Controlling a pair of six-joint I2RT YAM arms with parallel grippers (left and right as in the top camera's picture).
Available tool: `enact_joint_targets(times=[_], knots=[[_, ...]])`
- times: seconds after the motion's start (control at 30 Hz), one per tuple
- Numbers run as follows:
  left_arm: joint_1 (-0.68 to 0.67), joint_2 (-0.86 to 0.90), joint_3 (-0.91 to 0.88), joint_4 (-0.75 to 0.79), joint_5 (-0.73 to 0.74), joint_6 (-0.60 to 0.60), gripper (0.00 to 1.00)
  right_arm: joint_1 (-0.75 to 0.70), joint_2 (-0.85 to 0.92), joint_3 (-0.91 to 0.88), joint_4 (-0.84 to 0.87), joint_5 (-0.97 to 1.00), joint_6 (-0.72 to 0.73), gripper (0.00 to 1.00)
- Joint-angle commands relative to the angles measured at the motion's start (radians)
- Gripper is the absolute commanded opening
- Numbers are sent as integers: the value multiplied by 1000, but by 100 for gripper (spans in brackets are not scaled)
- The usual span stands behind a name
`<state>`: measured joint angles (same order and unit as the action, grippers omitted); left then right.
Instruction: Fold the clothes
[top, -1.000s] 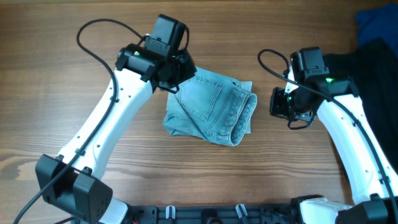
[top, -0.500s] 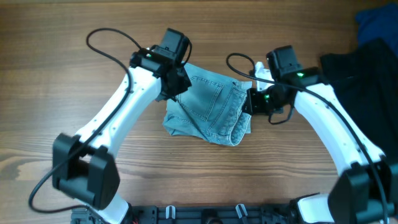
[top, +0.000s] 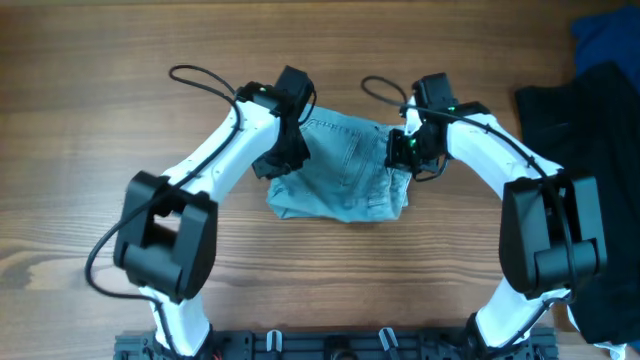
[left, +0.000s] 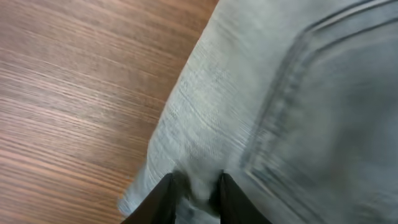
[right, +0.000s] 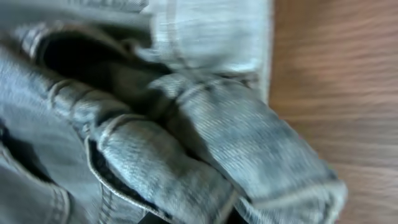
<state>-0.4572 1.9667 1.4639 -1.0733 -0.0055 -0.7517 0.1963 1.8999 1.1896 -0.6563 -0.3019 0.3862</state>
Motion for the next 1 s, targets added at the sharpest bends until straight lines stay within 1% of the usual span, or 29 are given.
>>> enact_joint_targets(times=[0.0,0.1,0.23,0.3,0.33,0.37,0.47,0.57,0.63,0.7,0.73,0.77,0.8,0.83,0.87,0.9,0.97], knots=[[-28,52,-27,19,2,16,23,-48,40,33,8,145,45,15],[-32,75,-65,49,0,15,23,-47,39,44,7,146,8,16],[-31,83,-138,76,1,15,20,-53,39,50,4,204,5,17],[-31,83,-171,69,1,16,16,-60,39,71,-18,222,-6,21],[-31,83,-175,58,1,16,12,-61,38,83,-30,220,-13,21],[-31,83,-175,35,1,19,4,-64,37,112,-63,222,-22,21],[-22,55,-174,-18,49,92,4,-67,16,195,-158,238,-55,22],[-19,-27,-174,-58,40,124,4,-67,-37,267,-246,246,-69,22],[-19,-101,-174,-61,-10,124,4,-67,-80,306,-295,223,-79,22],[-14,-193,-174,-26,-82,124,4,-65,-133,324,-349,156,-115,22],[-5,-249,-174,19,-133,124,19,-64,-166,323,-386,88,-118,22],[6,-283,-174,61,-172,124,26,-62,-178,323,-406,50,-124,22],[16,-306,-174,99,-200,124,35,-59,-187,323,-426,16,-135,22],[32,-332,-174,153,-224,124,56,-51,-197,323,-461,-27,-156,22],[51,-351,-174,213,-230,124,57,-39,-203,323,-501,-57,-171,22],[73,-362,-174,277,-222,125,55,-29,-203,322,-522,-64,-172,22],[119,-364,-174,388,-167,146,47,3,-202,308,-556,-67,-174,22]])
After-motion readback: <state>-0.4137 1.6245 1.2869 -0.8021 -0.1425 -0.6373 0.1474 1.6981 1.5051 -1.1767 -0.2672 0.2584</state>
